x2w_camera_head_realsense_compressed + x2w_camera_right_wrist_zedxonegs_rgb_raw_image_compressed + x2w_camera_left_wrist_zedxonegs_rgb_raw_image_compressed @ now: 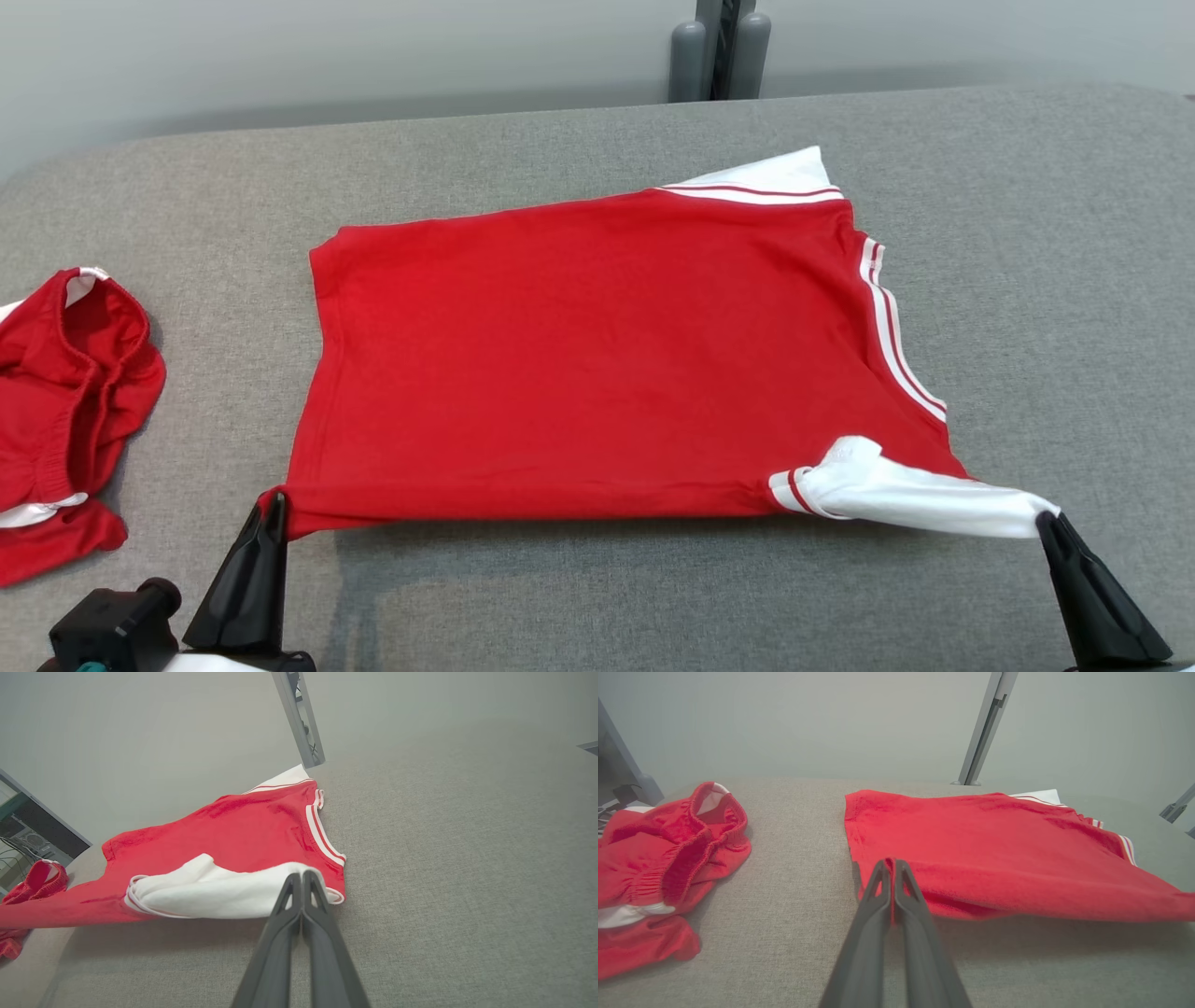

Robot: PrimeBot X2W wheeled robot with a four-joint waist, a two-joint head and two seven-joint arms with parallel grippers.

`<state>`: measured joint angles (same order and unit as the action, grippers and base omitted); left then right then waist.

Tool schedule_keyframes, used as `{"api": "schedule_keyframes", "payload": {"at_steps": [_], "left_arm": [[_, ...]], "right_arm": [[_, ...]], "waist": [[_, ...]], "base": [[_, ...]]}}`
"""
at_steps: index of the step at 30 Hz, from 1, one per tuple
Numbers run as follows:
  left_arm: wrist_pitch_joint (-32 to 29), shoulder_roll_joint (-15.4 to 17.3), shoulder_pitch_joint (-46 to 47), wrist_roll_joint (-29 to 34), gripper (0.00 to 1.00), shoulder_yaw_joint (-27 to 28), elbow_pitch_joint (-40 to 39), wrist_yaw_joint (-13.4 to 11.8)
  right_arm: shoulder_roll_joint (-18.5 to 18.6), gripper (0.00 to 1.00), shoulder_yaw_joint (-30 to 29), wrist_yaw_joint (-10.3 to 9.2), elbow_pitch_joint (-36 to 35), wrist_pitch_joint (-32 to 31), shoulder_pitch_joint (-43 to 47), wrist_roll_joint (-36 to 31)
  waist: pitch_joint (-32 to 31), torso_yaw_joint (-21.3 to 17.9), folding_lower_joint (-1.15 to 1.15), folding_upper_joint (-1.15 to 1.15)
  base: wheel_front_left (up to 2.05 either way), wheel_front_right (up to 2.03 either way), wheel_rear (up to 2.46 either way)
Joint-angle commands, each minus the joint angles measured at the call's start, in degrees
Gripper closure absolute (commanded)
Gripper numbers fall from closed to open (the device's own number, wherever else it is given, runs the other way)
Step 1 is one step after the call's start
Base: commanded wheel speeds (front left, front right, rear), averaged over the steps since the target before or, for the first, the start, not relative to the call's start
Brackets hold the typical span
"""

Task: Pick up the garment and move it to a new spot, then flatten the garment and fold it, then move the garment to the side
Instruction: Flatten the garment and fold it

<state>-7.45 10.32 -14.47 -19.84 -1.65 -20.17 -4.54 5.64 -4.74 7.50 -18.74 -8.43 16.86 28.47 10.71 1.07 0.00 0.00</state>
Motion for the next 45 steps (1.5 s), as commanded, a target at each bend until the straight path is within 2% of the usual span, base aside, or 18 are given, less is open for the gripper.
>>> {"api": "schedule_keyframes", "payload": {"at_steps": [1,6,14,17,25,34,35,36,37,38,39,45], "left_arm": [[-0.27,0.28,-0.12,-0.06,1.0,0.05,-0.66,-0.28],[-1.31,0.63,1.22,-0.27,1.0,-0.68,-0.45,0.06],[-2.13,1.91,6.55,-0.67,1.0,-0.95,1.52,1.34],[-2.26,2.38,9.61,-0.86,1.0,-1.07,3.27,2.07],[-0.09,1.73,17.58,-2.7,1.0,-1.61,12.95,3.85],[5.87,0.35,22.68,-3.3,1.0,-2.65,23.9,6.03],[6.6,0.2,22.8,-3.32,0.93,-2.66,24.68,6.06],[7.44,0.14,22.96,-3.11,0.67,-2.51,25.36,5.91],[8.14,0.01,23.1,-3.01,0.14,-2.46,26.0,5.82],[9.06,-0.12,23.21,-2.86,0.0,-2.33,26.31,5.63],[10.34,-0.26,23.18,-2.7,0.0,-1.98,26.42,5.33],[18.56,-1.79,22.9,-1.8,0.0,-0.68,26.63,3.92]], "right_arm": [[-0.13,1.0,-0.54,-0.02,-0.79,-0.38,0.05,-0.51],[-0.47,1.0,-0.2,-0.02,-1.63,-1.07,-1.86,-2.56],[3.44,1.0,3.04,-0.02,-1.52,1.12,-10.49,-6.22],[5.28,1.0,5.19,-0.02,0.58,1.9,-16.31,-6.82],[9.15,1.0,10.69,-0.02,13.51,5.52,-29.25,-7.35],[9.38,1.0,13.61,-0.02,26.69,11.88,-34.69,-4.97],[9.32,1.0,13.62,-0.02,27.56,12.87,-35.09,-4.89],[9.18,0.83,13.74,-0.02,28.39,13.69,-35.35,-4.81],[8.93,0.59,13.77,-0.02,29.11,14.63,-35.49,-4.79],[8.71,0.2,13.83,-0.02,29.86,15.51,-35.66,-4.86],[8.63,0.0,13.91,-0.02,30.37,16.29,-35.69,-5.07],[7.4,0.0,11.31,-0.01,31.24,21.38,-33.9,-9.02]], "waist": [[0.24,0.16,0.0,0.0],[1.21,0.29,0.0,0.0],[4.33,-0.13,0.0,0.0],[6.5,-0.23,0.0,0.0],[11.67,0.33,0.0,0.0],[13.58,1.18,0.0,0.0],[13.54,1.16,0.0,0.0],[13.44,1.15,0.0,0.0],[13.25,1.13,0.0,0.0],[12.93,1.12,0.0,0.0],[12.55,1.09,0.0,0.0],[9.7,1.12,0.0,0.0]], "base": [[0.0,0.0,0.0],[0.0,0.0,0.0],[0.0,0.0,0.0],[0.0,0.0,0.0],[0.0,0.0,0.0],[0.0,0.0,0.0],[0.0,0.0,0.0],[0.0,0.0,0.0],[0.0,0.0,0.0],[0.0,0.0,0.0],[0.0,0.0,0.0],[0.0,0.0,0.0]]}}
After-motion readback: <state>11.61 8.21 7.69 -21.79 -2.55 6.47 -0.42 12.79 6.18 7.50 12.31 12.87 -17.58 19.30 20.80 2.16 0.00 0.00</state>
